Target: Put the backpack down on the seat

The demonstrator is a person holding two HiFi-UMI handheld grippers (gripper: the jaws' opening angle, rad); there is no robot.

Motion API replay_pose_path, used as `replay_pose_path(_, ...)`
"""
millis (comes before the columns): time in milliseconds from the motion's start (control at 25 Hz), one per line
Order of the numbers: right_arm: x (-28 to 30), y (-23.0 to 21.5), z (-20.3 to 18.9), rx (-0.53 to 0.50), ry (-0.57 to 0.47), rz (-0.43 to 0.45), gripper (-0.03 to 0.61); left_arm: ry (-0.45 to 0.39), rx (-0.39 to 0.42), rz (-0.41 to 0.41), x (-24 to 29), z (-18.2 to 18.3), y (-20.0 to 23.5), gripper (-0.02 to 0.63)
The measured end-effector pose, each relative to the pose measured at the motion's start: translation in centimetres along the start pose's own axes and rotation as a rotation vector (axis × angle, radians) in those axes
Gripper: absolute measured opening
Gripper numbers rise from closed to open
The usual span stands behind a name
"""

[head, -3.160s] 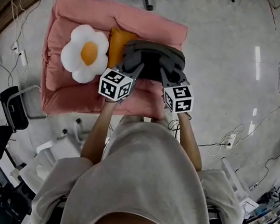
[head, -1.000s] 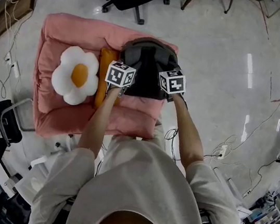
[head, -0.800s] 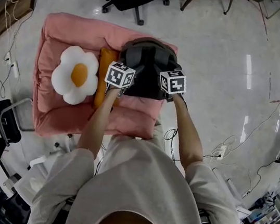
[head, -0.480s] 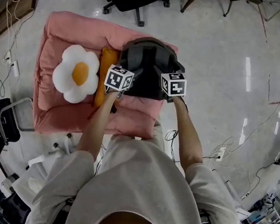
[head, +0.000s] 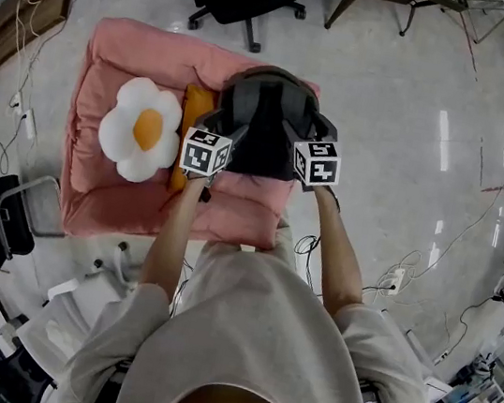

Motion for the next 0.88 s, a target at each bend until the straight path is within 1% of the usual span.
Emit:
replay_pose_path(280, -3.3, 1.3, -0.2, -0.02, -0.055, -0.023, 0.255, -0.096, 0.022, 0.031, -3.7, 0.5, -1.3, 0.267)
replay_pose_path(480, -5.4, 2.1, -0.5, -0.016, -0.079, -0.019, 0.221, -0.149, 0.039, 0.027, -5.7, 0.7, -2.9, 0.267)
replay_pose_path(640, -7.2, 2.6, -1.0, -0.023, -0.092, -0.021, 0.186, -0.171, 0.054, 0.017, -7.0, 0.5, -4.1, 0.264)
replay_pose_path(720, -8.1, 2.9, -1.2, -0.03, -0.101, -0.024, 0.166, -0.179, 0.058, 0.015, -7.5, 0.3, -4.8, 0.249)
replay_pose_path(880, -9.8, 3.3, -1.4, -0.041, -0.12, -0.039, 0.117, -0.195, 0.078, 0.008, -8.6, 0.0, -5.8, 0.199)
Point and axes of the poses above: the fingertips, and each gripper's own axes: x forward along the fingers, y to its left, z out of its top, the point moved 7 cm from there along -x, backward along the fingers, and after that the axes turned 15 degrees about y, right-handed, at the moved point
